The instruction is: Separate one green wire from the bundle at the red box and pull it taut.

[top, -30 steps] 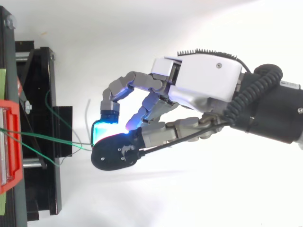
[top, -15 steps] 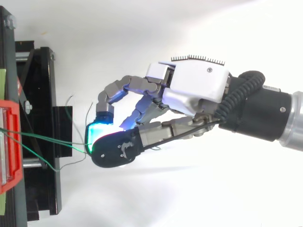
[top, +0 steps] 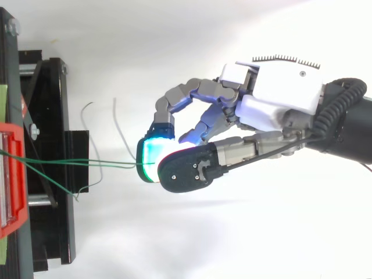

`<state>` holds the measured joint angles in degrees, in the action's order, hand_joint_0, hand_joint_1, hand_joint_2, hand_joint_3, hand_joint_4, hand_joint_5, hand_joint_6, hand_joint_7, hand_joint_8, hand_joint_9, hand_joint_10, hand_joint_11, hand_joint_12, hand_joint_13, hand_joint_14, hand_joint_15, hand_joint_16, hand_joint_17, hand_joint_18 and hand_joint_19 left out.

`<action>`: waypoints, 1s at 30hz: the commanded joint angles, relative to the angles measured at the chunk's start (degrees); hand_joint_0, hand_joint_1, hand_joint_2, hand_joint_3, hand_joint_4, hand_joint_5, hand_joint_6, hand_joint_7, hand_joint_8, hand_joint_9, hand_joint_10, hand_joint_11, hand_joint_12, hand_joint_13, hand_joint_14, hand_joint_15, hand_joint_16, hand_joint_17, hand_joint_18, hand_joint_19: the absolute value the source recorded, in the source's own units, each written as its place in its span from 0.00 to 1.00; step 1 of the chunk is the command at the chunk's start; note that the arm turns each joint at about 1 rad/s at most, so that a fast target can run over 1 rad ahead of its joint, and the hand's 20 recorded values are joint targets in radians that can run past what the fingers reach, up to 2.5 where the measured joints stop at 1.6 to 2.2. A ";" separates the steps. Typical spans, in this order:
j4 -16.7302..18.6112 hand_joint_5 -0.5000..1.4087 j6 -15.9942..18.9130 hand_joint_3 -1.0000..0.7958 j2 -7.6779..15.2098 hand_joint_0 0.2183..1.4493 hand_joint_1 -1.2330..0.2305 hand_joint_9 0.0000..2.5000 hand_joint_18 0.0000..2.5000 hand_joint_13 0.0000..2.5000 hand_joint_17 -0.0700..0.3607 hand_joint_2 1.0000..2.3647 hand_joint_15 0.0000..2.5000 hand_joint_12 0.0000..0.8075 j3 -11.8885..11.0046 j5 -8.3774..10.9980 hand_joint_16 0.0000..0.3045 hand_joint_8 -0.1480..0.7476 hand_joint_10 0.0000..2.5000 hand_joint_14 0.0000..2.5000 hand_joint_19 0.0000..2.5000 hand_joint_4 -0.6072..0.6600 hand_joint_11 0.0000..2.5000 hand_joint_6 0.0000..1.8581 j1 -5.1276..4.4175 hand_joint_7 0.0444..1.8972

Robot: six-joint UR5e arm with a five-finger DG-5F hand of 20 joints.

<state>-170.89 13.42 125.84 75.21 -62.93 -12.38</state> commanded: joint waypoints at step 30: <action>5.39 0.21 -7.44 0.53 -0.06 0.30 0.30 0.47 0.30 0.34 0.46 0.01 0.21 0.48 0.64 0.27 0.19 0.46 0.01 0.01 0.19 0.51 0.28 0.49 0.08 0.57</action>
<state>-165.46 5.98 125.78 75.90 -62.66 -12.37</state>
